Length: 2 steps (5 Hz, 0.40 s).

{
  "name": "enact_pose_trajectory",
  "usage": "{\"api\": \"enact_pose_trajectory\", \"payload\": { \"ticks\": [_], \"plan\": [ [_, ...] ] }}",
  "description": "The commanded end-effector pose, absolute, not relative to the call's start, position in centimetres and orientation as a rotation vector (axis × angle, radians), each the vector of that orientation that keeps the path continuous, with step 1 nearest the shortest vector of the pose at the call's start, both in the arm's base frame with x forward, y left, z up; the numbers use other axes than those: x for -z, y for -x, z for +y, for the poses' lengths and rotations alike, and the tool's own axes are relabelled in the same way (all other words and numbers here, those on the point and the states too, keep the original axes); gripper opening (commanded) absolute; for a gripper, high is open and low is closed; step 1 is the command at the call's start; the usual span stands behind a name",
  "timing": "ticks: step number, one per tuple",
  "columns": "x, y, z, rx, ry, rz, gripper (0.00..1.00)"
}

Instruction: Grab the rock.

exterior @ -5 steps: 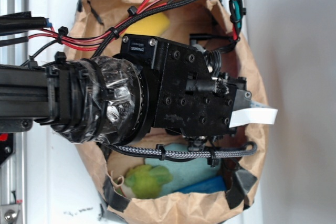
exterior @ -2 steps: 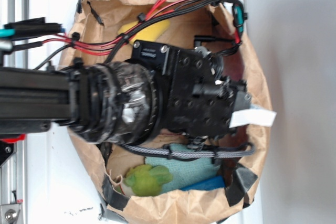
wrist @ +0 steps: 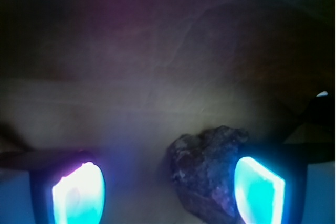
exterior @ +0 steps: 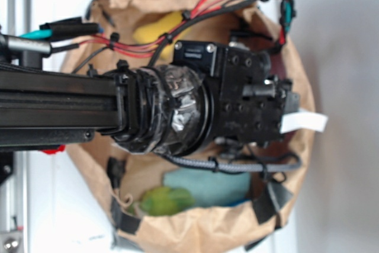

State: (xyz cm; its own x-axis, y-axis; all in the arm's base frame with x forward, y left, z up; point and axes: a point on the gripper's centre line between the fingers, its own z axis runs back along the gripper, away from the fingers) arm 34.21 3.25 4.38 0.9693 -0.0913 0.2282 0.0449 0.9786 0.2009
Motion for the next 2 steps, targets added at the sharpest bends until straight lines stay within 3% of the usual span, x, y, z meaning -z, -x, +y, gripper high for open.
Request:
{"api": "enact_pose_trajectory", "payload": {
  "ticks": [1,2],
  "plan": [
    [-5.39,-36.04,4.45,0.014,-0.241,-0.303,1.00],
    [-5.35,-36.11,4.77,-0.001,-0.264,-0.317,1.00]
  ]
}}
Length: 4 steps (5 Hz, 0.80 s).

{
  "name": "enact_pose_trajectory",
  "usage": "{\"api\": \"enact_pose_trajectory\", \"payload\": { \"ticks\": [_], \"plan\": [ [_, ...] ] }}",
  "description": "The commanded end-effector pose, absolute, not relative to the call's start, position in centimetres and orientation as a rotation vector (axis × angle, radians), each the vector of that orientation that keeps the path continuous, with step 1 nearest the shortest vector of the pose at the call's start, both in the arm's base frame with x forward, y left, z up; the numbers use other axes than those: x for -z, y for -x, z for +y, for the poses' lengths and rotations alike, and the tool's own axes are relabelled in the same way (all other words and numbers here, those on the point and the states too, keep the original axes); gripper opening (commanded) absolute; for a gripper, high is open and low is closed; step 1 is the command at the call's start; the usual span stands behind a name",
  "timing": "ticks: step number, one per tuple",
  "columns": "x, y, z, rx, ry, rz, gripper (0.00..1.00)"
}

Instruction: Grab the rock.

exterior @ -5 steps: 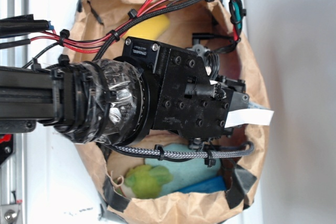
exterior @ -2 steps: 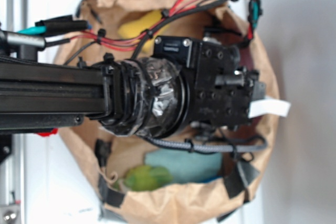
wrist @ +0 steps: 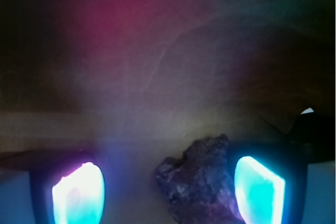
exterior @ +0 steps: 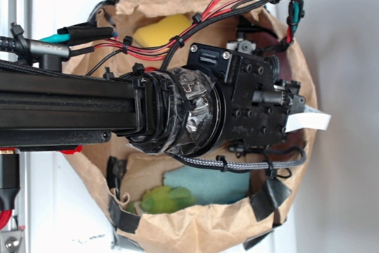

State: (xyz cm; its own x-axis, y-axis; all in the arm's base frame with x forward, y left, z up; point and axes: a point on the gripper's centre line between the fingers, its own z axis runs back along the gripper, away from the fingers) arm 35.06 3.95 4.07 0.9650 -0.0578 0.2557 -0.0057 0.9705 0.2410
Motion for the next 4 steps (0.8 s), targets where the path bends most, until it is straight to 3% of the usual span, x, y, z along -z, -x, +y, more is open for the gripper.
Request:
{"api": "enact_pose_trajectory", "payload": {
  "ticks": [1,2,4],
  "plan": [
    [-5.1,-36.0,4.5,-0.010,-0.318,-0.352,1.00],
    [-4.6,-35.9,4.8,-0.007,-0.337,-0.355,1.00],
    [-4.9,-35.3,5.9,0.045,-0.233,-0.234,1.00]
  ]
}}
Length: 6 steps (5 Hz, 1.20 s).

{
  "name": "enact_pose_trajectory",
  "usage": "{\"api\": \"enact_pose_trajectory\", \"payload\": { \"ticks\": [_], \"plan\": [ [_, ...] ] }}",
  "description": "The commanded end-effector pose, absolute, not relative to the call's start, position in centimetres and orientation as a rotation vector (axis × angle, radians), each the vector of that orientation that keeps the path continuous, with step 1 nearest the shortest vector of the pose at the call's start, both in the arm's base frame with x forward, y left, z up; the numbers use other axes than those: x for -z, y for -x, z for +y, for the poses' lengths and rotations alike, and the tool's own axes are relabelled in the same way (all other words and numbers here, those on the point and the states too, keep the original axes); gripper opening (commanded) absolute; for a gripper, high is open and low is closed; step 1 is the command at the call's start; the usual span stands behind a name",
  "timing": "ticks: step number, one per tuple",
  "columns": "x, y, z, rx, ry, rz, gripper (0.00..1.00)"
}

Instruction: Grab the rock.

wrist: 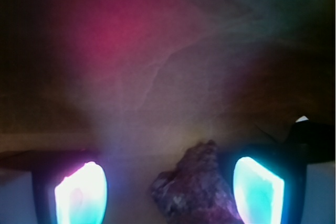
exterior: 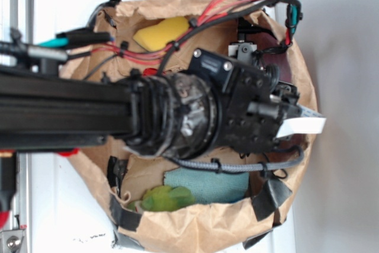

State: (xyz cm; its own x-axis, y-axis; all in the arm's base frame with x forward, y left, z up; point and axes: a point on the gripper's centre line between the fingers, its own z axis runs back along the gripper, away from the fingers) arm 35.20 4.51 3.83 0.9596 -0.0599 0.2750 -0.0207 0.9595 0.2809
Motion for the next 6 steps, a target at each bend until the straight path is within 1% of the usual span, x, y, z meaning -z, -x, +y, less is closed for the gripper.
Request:
{"api": "enact_pose_trajectory", "payload": {
  "ticks": [1,2,3,4,5,6],
  "plan": [
    [-6.3,-34.6,6.6,0.054,-0.147,-0.164,1.00],
    [-7.9,-33.9,6.8,0.060,-0.081,-0.152,1.00],
    [-8.6,-33.1,7.1,0.076,-0.051,-0.169,1.00],
    [-8.8,-32.3,7.5,0.094,-0.032,-0.179,1.00],
    [-8.8,-32.3,7.9,0.088,-0.031,-0.178,1.00],
    [-8.4,-32.5,8.0,0.084,-0.044,-0.183,1.00]
  ]
}}
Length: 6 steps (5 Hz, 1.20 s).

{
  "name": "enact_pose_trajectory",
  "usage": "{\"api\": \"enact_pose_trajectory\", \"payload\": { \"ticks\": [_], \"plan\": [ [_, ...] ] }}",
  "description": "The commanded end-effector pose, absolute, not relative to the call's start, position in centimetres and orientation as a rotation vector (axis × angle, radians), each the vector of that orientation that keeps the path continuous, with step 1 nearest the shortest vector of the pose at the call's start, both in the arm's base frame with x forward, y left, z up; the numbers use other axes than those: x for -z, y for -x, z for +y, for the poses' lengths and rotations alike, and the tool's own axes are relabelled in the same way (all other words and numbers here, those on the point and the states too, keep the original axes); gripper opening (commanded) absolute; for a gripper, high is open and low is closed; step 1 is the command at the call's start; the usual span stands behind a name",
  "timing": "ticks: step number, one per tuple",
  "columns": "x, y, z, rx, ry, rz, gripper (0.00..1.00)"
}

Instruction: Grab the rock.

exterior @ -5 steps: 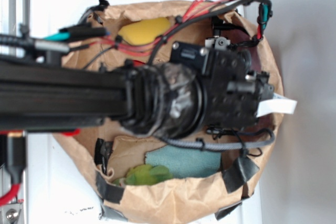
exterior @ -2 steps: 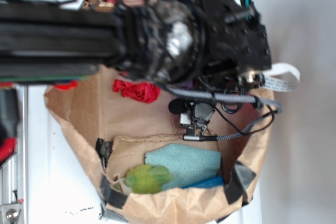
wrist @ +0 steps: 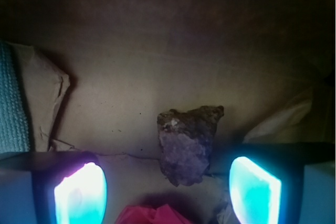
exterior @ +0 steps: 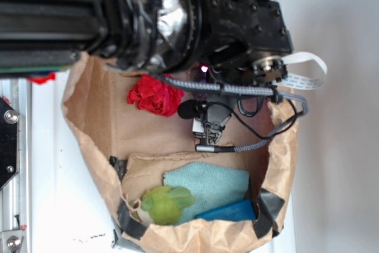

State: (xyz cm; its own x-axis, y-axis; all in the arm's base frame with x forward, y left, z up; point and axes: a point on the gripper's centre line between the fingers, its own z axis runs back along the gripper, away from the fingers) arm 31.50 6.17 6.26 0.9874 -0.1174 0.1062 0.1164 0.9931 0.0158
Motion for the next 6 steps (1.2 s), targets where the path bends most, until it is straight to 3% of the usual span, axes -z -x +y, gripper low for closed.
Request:
{"api": "enact_pose_trajectory", "payload": {
  "ticks": [1,4,6],
  "plan": [
    [-8.2,-32.8,8.2,0.073,-0.050,-0.197,1.00],
    [-6.4,-33.6,8.1,0.077,-0.076,-0.196,1.00],
    [-4.7,-32.1,7.2,0.143,-0.122,-0.170,1.00]
  ]
}}
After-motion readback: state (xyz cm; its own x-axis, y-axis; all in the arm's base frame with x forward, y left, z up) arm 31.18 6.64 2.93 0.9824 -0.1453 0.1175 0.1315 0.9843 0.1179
